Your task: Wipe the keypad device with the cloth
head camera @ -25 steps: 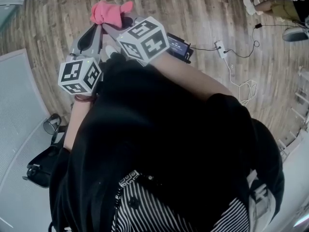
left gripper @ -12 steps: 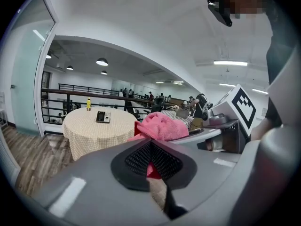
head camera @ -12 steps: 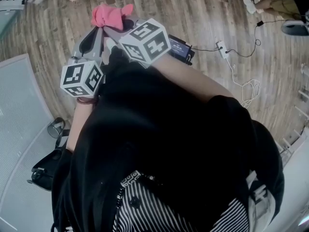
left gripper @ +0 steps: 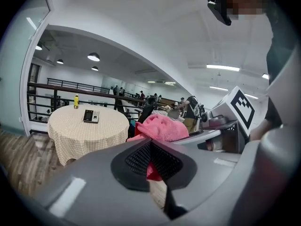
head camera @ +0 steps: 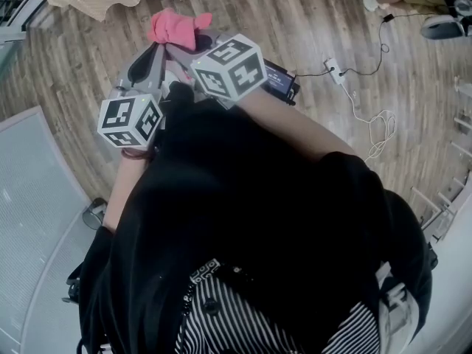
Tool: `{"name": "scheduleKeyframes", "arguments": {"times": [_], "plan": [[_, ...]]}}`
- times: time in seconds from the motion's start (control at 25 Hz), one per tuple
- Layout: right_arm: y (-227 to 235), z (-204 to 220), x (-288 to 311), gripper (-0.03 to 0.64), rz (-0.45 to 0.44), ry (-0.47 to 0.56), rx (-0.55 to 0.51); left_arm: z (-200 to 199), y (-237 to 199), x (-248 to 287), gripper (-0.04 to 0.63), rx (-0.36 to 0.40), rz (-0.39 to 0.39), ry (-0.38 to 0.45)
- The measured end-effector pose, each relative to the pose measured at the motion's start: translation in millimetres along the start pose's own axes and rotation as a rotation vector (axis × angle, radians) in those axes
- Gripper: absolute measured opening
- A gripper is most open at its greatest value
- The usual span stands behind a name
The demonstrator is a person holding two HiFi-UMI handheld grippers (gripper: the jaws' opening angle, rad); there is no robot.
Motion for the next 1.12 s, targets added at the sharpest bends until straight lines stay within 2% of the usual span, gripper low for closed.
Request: {"name": "scheduleKeyframes", "arguments": {"times": [0.2, 0.44, 0.76, 0.92, 1.12], "plan": [[11, -9, 23, 0.061, 0.036, 0.004, 0.020, 2, -22, 14, 0.003, 0.004, 0.051, 0.000], [9, -29, 71, 0.061, 0.081, 0.006, 0.004, 3, -76, 23, 0.003, -0.016, 0.082, 0.003], [-12, -78, 166, 0.061, 0.126, -0.004, -0.007, -8, -185, 25, 0.003, -0.028, 0.122, -0.001], [-24, -90, 198, 0.061, 0.140, -0.002, -0.023, -9, -220, 21, 0.003, -0.003, 0.142, 0.010], [-36, -103, 237, 0.061, 0.156, 0.010, -0.026, -8, -263, 16, 0.003, -0.015, 0.156, 0.027]]}}
Point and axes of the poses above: the fingertips, and each gripper's own axes: x forward along the fingers, y to its right, z out of its underside, the point moved 1 cm from there along -x, backward along the fingers, and after that the axes turned 11 degrees about x, right-handed, at the moved point
